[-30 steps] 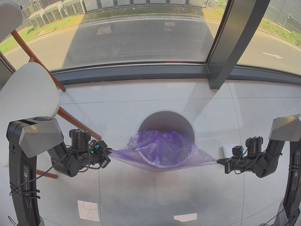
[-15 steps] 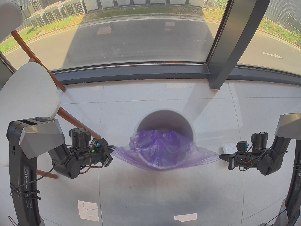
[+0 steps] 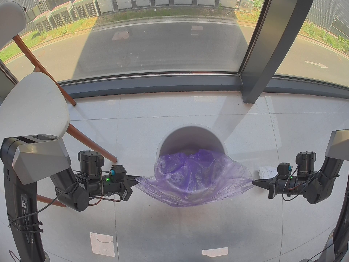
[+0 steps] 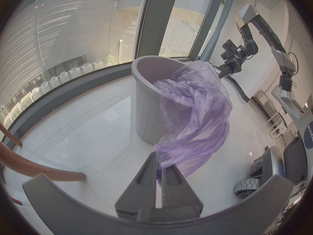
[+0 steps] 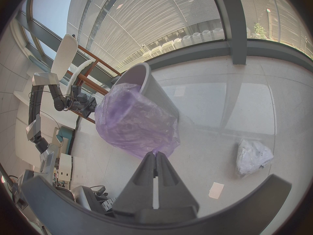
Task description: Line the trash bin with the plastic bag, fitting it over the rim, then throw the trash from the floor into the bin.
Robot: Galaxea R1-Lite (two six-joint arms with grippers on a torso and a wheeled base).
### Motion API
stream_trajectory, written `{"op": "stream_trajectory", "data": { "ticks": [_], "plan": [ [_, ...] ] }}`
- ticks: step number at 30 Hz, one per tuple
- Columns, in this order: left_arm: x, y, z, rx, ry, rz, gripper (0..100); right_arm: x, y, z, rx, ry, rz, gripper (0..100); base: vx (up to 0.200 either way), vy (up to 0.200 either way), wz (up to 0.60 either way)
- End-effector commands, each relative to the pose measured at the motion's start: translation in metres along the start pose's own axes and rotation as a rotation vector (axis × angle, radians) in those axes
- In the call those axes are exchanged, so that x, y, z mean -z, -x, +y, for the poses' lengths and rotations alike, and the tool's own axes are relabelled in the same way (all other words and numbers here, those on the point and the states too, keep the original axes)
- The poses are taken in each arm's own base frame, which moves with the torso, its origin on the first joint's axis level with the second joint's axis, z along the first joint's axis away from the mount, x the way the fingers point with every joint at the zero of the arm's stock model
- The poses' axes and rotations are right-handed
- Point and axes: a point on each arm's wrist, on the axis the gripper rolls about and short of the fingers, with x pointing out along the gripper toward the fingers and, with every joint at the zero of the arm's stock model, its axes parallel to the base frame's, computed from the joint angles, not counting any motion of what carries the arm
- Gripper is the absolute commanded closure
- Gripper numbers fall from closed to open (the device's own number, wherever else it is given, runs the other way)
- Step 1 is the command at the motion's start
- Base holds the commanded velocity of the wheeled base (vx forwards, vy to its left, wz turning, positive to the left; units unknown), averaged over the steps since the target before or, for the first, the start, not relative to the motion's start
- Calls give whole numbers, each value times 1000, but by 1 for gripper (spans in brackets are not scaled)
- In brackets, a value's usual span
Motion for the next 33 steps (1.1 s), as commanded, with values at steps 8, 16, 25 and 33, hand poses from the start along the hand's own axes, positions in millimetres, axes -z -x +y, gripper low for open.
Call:
{"op": "stream_trajectory", "data": {
  "ticks": [8, 16, 25, 33],
  "plan": [
    [-26, 14, 3, 1, 112, -76, 100, -21, 22, -2, -18, 18, -85, 100, 0, 0, 0],
    [-41, 31, 0, 48, 141, -125, 100, -43, 40, 9, -64, -44, -158, 100, 0, 0, 0],
    [-42, 36, 1, 48, 142, -133, 100, -50, 48, 8, -62, -52, -185, 100, 0, 0, 0],
    [-39, 42, 11, 3, 145, -130, 100, -53, 51, 4, -57, -47, -200, 100, 0, 0, 0]
  ]
}}
